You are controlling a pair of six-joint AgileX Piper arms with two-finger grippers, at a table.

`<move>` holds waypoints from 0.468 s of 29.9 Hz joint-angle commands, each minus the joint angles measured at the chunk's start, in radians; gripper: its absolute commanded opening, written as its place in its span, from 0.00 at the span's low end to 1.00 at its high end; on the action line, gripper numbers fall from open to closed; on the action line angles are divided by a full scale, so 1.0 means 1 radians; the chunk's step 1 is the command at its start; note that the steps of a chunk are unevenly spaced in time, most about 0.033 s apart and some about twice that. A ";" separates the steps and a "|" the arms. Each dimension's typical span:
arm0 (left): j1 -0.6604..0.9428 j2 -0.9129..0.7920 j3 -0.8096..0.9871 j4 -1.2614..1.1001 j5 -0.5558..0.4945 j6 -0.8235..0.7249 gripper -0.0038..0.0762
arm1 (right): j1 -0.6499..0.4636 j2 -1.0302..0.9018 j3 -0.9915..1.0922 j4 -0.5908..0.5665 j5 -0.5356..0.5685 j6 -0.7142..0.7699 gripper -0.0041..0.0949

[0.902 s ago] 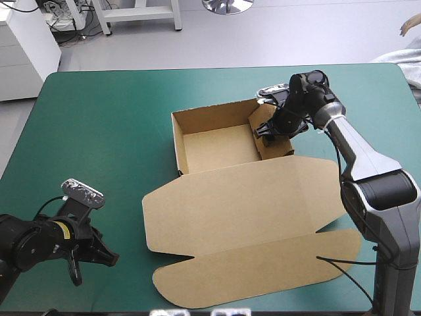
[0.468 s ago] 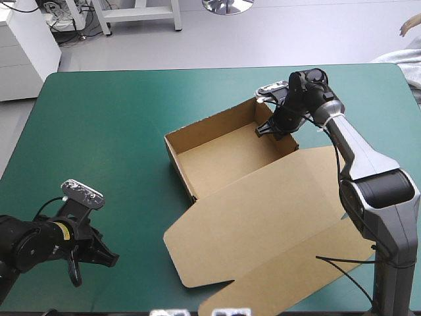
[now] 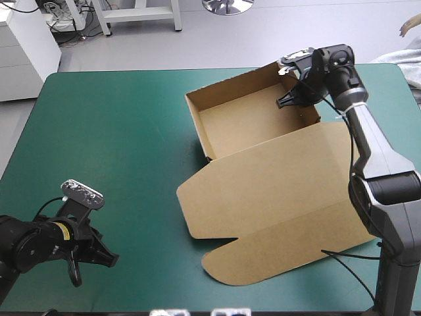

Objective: Fold the box

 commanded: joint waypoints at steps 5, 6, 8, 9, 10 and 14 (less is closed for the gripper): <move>-0.005 -0.003 -0.022 0.000 0.041 -0.001 0.04 | -0.241 -0.066 -0.039 0.053 0.011 -0.029 0.02; -0.005 -0.003 -0.022 0.000 0.041 -0.001 0.04 | -0.274 -0.066 -0.039 0.073 0.011 -0.030 0.02; -0.005 -0.003 -0.022 0.000 0.041 -0.001 0.04 | -0.353 -0.066 -0.039 0.117 0.011 -0.047 0.02; -0.005 -0.003 -0.022 0.000 0.041 -0.001 0.04 | -0.391 -0.066 -0.039 0.131 0.011 -0.047 0.02; -0.005 -0.003 -0.022 0.000 0.037 -0.001 0.04 | -0.433 -0.064 -0.039 0.140 0.007 -0.047 0.02; -0.005 -0.003 -0.022 0.000 0.035 -0.001 0.04 | -0.535 -0.062 -0.039 0.156 -0.007 -0.047 0.02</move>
